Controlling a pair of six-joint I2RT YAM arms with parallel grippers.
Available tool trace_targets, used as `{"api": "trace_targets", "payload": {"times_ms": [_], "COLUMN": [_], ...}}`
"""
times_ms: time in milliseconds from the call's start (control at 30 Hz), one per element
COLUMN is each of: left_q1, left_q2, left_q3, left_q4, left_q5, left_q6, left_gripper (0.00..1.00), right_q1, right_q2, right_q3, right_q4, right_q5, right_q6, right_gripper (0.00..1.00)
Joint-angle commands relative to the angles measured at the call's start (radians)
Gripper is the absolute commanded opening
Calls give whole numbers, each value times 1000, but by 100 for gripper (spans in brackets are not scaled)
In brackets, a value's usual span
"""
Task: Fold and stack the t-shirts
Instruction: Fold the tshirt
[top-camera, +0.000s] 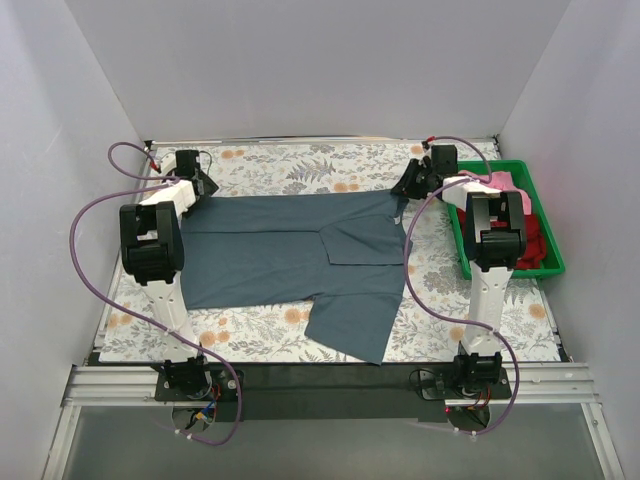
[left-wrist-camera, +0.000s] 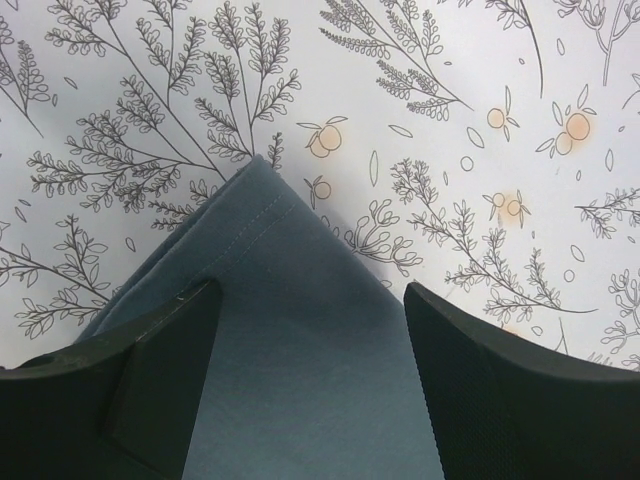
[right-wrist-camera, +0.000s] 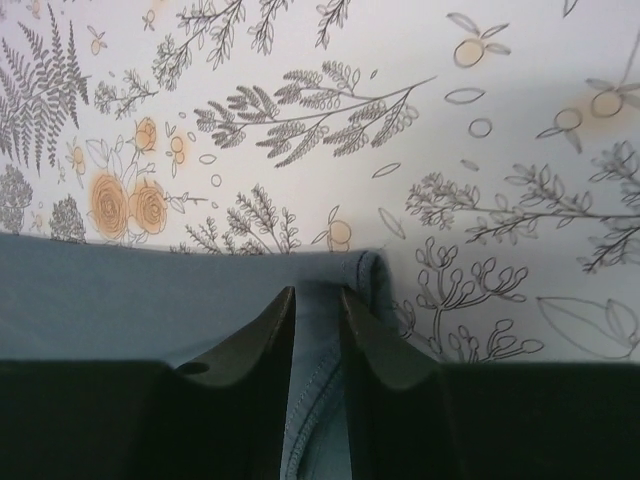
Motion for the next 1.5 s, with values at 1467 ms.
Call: {"api": "trace_targets", "payload": {"times_ms": [1467], "left_q1": [35], "left_q2": [-825], "left_q3": [-838], "left_q4": [-290], "left_q5": [-9], "left_q6": [-266], "left_gripper": [74], "right_q1": [164], "right_q2": [-1036], "right_q3": [-823], "right_q4": [-436], "right_q5": [189], "right_q6": [-139], "right_gripper": [59]}}
